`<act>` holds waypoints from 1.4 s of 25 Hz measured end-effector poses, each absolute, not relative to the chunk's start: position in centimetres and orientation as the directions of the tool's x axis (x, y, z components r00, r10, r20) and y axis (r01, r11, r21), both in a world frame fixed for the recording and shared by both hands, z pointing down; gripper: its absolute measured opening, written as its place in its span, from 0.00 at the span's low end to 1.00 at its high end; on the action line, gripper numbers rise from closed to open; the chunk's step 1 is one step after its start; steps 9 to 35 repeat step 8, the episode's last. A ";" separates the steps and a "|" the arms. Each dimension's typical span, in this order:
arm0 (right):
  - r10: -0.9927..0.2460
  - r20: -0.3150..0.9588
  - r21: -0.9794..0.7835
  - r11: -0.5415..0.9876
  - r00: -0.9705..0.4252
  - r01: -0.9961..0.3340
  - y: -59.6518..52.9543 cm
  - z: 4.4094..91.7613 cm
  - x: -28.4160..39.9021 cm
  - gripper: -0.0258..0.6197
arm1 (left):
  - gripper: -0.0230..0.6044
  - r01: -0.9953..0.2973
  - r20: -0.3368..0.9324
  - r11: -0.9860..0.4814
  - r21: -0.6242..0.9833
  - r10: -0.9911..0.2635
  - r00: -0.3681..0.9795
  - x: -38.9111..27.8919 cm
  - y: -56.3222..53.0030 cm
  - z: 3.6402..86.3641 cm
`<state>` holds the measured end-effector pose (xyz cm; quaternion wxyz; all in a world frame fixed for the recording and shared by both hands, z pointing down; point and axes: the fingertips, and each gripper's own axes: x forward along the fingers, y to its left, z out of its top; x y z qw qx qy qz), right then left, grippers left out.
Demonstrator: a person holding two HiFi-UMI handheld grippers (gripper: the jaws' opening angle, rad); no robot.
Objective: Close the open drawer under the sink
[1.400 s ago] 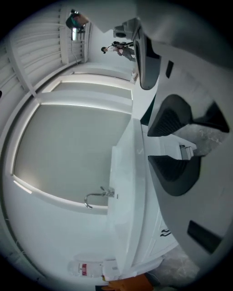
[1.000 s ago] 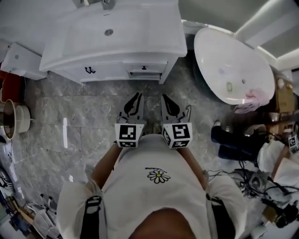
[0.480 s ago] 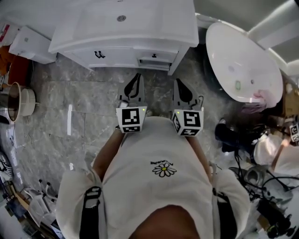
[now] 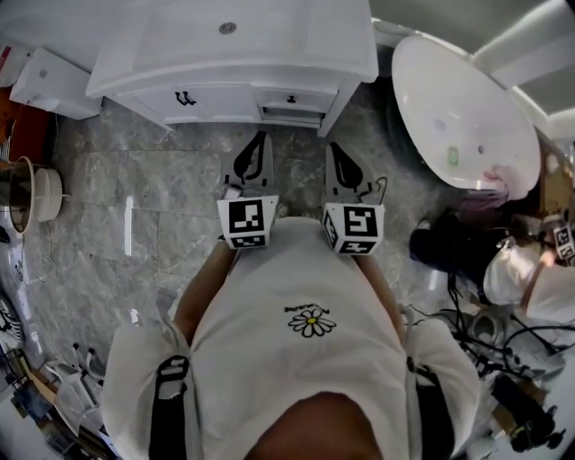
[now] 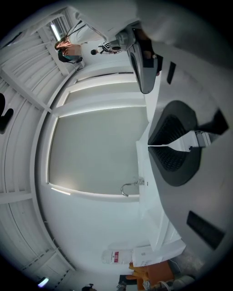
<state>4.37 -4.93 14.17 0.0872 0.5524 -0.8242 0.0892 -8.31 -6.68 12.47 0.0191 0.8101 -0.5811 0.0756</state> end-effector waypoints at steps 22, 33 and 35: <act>-0.896 0.246 -0.037 0.373 -0.370 -0.927 -4.9 14.5 4.1 0.08 | 0.08 -0.944 0.166 -0.325 -0.049 -0.935 0.313 -8.8 -6.4 13.3; -0.896 0.246 -0.037 0.373 -0.370 -0.927 -4.9 14.5 4.1 0.08 | 0.08 -0.944 0.166 -0.325 -0.049 -0.935 0.313 -8.8 -6.4 13.3; -0.896 0.246 -0.037 0.373 -0.370 -0.927 -4.9 14.5 4.1 0.08 | 0.08 -0.944 0.166 -0.325 -0.049 -0.935 0.313 -8.8 -6.4 13.3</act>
